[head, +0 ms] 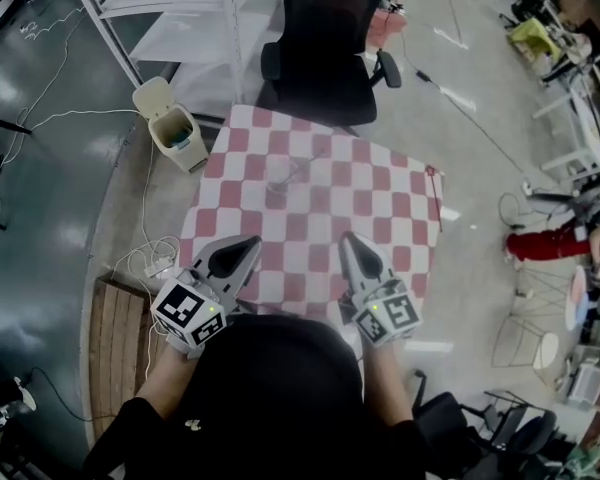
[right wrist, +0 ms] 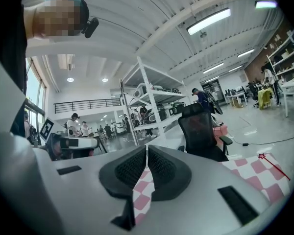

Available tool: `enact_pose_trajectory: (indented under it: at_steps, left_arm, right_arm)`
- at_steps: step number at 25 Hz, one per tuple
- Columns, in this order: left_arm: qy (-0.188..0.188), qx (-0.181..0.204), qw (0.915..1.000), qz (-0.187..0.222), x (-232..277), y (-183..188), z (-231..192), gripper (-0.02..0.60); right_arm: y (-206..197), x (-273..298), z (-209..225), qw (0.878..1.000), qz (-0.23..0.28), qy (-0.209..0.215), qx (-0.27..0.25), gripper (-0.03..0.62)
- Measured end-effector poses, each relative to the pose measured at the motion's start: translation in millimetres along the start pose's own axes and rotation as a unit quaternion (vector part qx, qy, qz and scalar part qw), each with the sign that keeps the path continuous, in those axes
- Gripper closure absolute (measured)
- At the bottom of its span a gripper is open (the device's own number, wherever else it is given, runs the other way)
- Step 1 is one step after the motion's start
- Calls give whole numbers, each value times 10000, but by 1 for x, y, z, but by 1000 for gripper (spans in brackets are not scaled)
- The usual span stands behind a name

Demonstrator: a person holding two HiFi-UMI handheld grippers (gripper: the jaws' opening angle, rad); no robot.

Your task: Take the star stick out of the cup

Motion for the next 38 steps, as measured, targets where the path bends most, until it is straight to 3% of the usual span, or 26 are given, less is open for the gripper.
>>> enact_pose_trajectory:
  at_steps: [9, 21, 29, 38]
  left_arm:
    - [-193, -156, 9995, -172, 2, 8, -38, 541]
    - [-364, -379, 9978, -401, 17, 16, -86, 541]
    - [-388, -708, 9948, -613, 31, 10, -121, 541]
    - [-389, -1061, 9905, -777, 37, 0, -151, 541]
  right_arm:
    - [-2, 39, -1, 9992, -259, -306, 67, 577]
    - [-11, 102, 30, 9933, -709, -818, 401, 576]
    - [-25, 143, 43, 9875, -1079, -987, 585, 574]
    - [-47, 175, 59, 9778, -1549, -1183, 767, 484]
Point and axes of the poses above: the fingertips, and each gripper's own axes: x forward along the fingers, z to its right, y out of its top, the point moved 10 cm from there along -x, backward along the fingers, and after that the axes turned 15 degrees about -x, right-handed, at the moved point
